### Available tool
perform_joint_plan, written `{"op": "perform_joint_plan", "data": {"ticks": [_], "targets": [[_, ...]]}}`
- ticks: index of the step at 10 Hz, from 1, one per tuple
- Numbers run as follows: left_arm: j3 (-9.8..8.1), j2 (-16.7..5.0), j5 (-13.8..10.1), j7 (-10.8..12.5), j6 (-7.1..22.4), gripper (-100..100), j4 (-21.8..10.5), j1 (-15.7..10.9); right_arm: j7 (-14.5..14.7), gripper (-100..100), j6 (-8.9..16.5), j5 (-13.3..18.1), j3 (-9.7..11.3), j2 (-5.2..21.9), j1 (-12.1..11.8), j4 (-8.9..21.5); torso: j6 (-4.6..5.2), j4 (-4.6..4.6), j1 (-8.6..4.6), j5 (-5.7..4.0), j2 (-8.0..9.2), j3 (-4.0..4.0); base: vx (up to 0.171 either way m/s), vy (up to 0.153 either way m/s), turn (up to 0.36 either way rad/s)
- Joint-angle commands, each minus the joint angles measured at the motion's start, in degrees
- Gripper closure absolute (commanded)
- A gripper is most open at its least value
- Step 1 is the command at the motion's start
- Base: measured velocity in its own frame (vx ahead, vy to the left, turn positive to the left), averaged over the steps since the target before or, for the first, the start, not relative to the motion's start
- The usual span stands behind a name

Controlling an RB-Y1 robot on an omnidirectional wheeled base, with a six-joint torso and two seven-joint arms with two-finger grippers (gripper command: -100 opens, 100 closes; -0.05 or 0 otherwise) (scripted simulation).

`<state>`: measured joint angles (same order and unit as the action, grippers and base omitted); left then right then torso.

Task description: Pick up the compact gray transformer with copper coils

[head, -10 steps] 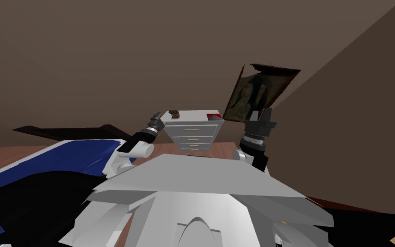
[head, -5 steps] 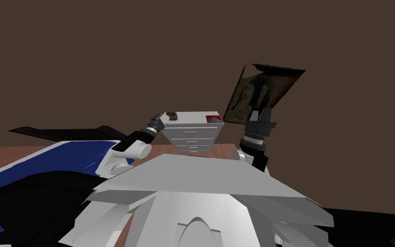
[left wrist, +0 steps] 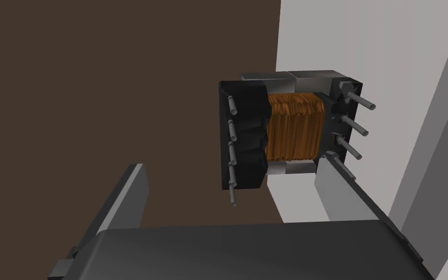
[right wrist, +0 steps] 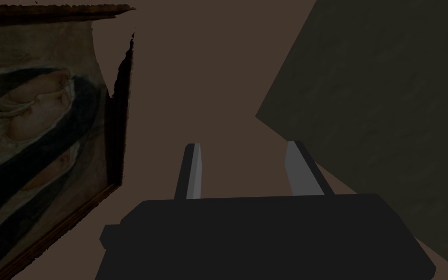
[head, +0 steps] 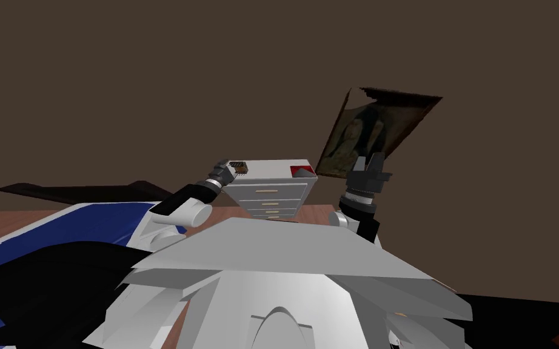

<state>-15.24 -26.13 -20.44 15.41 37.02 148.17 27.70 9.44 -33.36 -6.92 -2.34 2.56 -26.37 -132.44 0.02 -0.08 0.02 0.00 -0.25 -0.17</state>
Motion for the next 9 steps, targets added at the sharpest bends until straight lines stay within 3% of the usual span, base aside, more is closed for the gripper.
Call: {"op": "perform_joint_plan", "data": {"ticks": [1, 2, 4, 5, 6, 9], "targets": [[0.0, 0.0, 0.0, 0.0, 0.0, 0, 0.0, 0.0, 0.0, 0, 0.0, 0.0, 0.0, 0.0, 0.0, 0.0, 0.0, 0.0, 0.0, 0.0, 0.0, 0.0, 0.008, -0.001, 0.001], [-1.01, -0.27, 0.07, 0.38, 0.71, -100, -1.53, -1.74, 0.0, 0, 0.0, 0.0, 0.0, 0.0, 0.0, 0.0, 0.0, 0.04, 0.01, 0.0, 0.14, 0.09, -0.006, -0.013, -0.124], [-2.52, -0.68, 0.17, 0.95, 1.79, -100, -3.8, -4.33, 0.0, 0, 0.0, 0.0, 0.01, 0.0, 0.01, 0.0, 0.03, 0.07, -0.04, -0.01, 0.27, 0.16, -0.02, -0.016, -0.161], [-1.95, -0.52, 0.14, 0.68, 1.24, -100, -3.22, -3.4, 0.0, 0, 0.0, 0.0, 0.01, 0.0, 0.01, 0.0, 0.02, 0.08, -0.03, -0.01, 0.31, 0.18, -0.01, -0.005, -0.025], [-2.03, -0.54, 0.13, 0.71, 1.2, 100, -3.38, -3.47, 0.0, 0, 0.0, 0.0, 0.0, 0.0, 0.01, 0.0, -0.01, 0.08, -0.01, 0.0, 0.3, 0.18, 0.0, 0.0, 0.0], [-2.16, -0.73, 0.32, 0.36, 0.83, 100, -3.13, -3.65, 0.0, 0, 0.0, 0.0, 0.0, 0.0, 0.01, 0.0, -0.07, -0.08, 0.08, 0.16, 0.18, 0.04, 0.0, 0.0, 0.0]]}}
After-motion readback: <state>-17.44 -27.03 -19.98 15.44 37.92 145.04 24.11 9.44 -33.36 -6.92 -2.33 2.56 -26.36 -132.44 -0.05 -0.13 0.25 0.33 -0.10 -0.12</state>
